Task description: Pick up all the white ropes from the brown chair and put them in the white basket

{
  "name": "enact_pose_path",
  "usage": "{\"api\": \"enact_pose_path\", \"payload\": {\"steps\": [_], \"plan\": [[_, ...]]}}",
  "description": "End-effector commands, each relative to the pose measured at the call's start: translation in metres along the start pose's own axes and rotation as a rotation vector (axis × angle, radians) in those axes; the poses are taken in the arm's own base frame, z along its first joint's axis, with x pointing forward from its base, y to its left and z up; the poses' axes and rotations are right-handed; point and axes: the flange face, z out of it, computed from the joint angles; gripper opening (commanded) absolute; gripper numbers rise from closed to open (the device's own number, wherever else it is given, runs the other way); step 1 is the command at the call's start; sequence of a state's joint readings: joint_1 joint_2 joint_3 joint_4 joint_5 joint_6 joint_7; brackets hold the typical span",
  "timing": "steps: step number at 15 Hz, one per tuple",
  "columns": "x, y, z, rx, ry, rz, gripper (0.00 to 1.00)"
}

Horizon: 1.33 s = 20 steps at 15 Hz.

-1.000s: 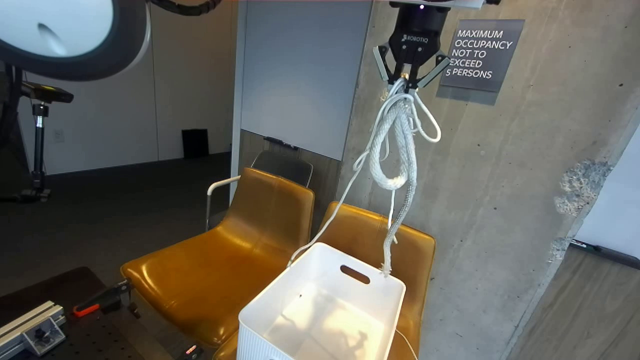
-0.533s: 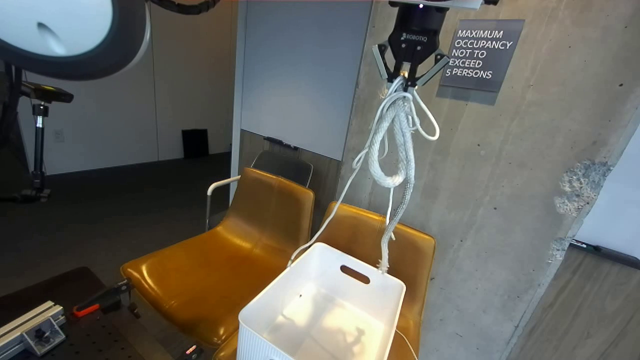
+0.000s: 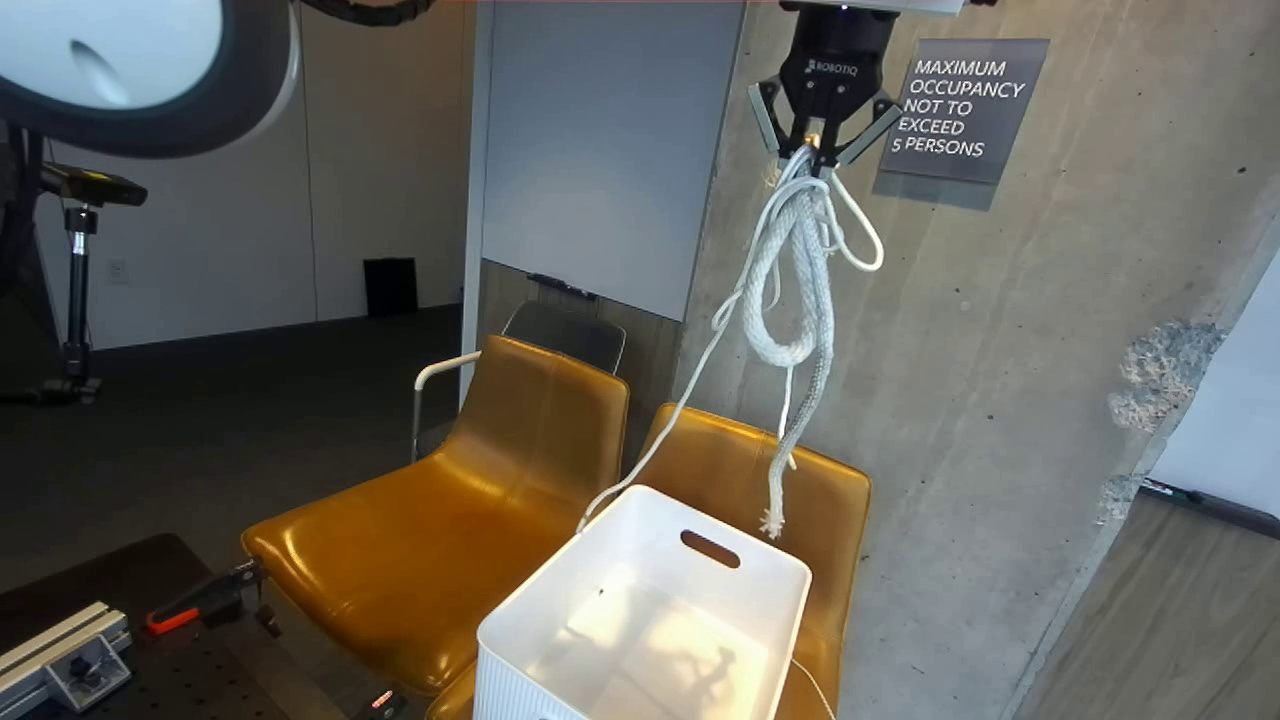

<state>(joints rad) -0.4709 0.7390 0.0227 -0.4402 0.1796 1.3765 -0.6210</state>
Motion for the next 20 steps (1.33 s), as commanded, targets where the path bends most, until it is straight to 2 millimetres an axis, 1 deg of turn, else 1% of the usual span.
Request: {"api": "enact_pose_path", "payload": {"steps": [1,8,12,17,20], "plan": [[-0.002,0.001,-0.017,0.008,0.052,0.009,0.04],[-0.001,0.0,-0.021,0.002,0.066,0.007,0.04],[-0.006,0.006,-0.007,0.017,0.022,0.007,0.04],[-0.022,0.026,0.021,0.059,-0.053,0.031,0.04],[-0.026,0.024,0.035,0.097,-0.109,0.026,0.04]]}}
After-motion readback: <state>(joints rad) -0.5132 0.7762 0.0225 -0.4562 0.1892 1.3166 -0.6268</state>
